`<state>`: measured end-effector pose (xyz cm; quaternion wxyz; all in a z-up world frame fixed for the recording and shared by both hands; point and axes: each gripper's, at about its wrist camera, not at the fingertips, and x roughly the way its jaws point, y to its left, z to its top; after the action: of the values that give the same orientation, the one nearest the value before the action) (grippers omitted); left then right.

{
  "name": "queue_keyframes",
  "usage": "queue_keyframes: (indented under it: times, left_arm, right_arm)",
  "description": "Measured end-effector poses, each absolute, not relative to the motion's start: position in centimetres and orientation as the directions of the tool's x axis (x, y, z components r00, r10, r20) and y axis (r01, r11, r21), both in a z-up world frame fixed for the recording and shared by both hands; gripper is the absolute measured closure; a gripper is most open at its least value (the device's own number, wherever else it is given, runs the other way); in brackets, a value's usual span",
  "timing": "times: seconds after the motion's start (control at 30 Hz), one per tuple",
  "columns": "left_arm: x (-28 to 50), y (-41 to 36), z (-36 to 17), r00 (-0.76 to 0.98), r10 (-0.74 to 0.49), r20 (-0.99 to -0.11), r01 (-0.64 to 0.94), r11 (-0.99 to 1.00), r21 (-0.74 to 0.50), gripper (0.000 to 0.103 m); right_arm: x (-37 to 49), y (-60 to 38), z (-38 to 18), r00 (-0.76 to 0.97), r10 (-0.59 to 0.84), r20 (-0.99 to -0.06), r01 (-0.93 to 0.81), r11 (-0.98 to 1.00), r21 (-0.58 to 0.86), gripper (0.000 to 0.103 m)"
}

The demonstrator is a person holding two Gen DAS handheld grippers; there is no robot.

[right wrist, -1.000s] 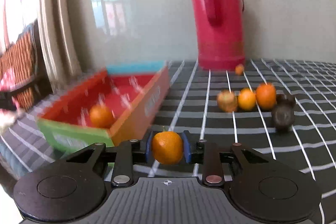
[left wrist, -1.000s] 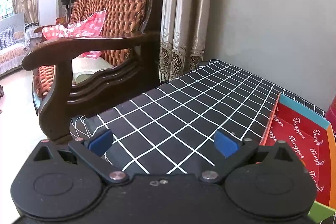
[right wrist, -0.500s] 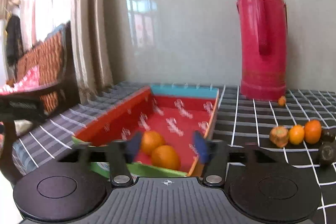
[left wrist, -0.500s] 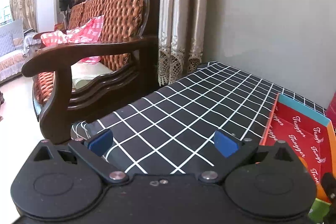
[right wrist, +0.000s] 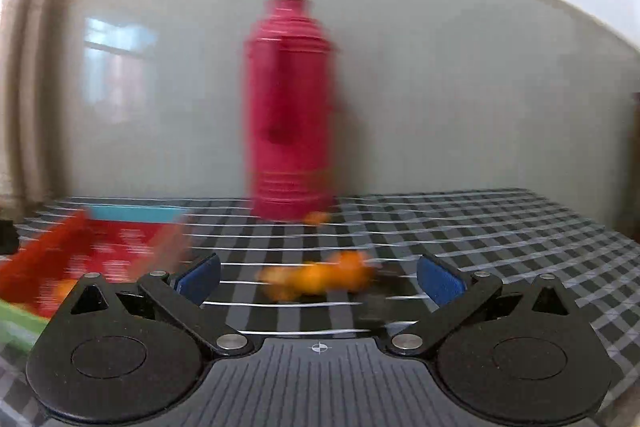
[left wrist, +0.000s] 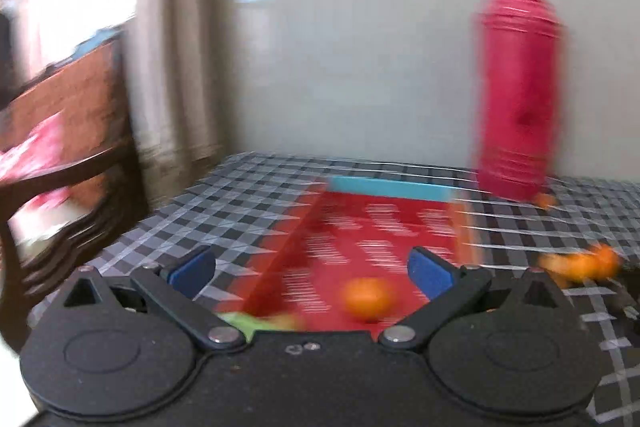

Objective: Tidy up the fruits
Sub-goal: 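Grasp the cut carrot piece with the left gripper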

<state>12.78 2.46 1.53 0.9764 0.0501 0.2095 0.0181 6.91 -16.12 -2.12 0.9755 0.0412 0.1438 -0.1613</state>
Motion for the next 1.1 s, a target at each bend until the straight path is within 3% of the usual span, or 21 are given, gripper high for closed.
queue_keyframes:
  times: [0.2,0.33,0.4,0.47,0.6,0.67,0.9,0.93,0.97,1.1]
  left_arm:
    - [13.1,-7.0,-0.3,0.875,-0.178,-0.45,0.301,0.928,0.22,0.006]
    - [15.1,-11.6,-2.1,0.838,-0.237,-0.492,0.417,0.858,0.298,0.012]
    - [16.1,-12.9,-3.1,0.813,-0.261,-0.52,0.462,0.833,0.304,0.019]
    - [16.9,-13.4,-4.0,0.79,-0.273,-0.55,0.489,0.821,0.295,0.029]
    - [18.8,-13.9,-5.2,0.779,-0.253,-0.574,0.474,0.836,0.275,0.031]
    - [19.5,-14.2,-5.5,0.774,-0.254,-0.58,0.476,0.838,0.268,0.038]
    - [20.8,-14.2,-5.8,0.75,-0.275,-0.601,0.487,0.845,0.222,0.048]
    - [20.9,-14.3,-5.8,0.748,-0.283,-0.6,0.488,0.847,0.209,0.058]
    - [20.8,-14.5,-5.8,0.744,-0.292,-0.601,0.493,0.847,0.198,0.075]
    - [20.2,-15.3,-5.9,0.765,-0.274,-0.583,0.479,0.847,0.23,0.076]
  right_arm:
    - [5.2,-21.2,-2.6,0.797,-0.524,-0.299,0.541,0.84,-0.031,0.0]
    - [4.2,-23.1,-2.7,0.803,-0.519,-0.294,0.536,0.844,-0.028,0.0]
    - [3.7,-23.8,-2.6,0.799,-0.529,-0.286,0.546,0.837,-0.021,0.0]
    - [3.2,-24.7,-2.5,0.805,-0.52,-0.287,0.545,0.839,0.008,0.0]
    - [2.8,-25.7,-2.1,0.811,-0.505,-0.294,0.543,0.837,0.061,0.0]
    - [2.5,-26.0,-1.6,0.813,-0.504,-0.292,0.546,0.834,0.08,0.0]
    - [2.4,-27.0,-1.0,0.819,-0.484,-0.307,0.541,0.83,0.135,0.0]
    - [2.4,-27.1,-1.0,0.82,-0.482,-0.31,0.541,0.829,0.142,0.0]
    - [2.4,-27.3,-1.0,0.819,-0.481,-0.313,0.542,0.827,0.148,0.0]
    - [2.2,-27.9,-0.8,0.818,-0.478,-0.319,0.547,0.818,0.178,0.0]
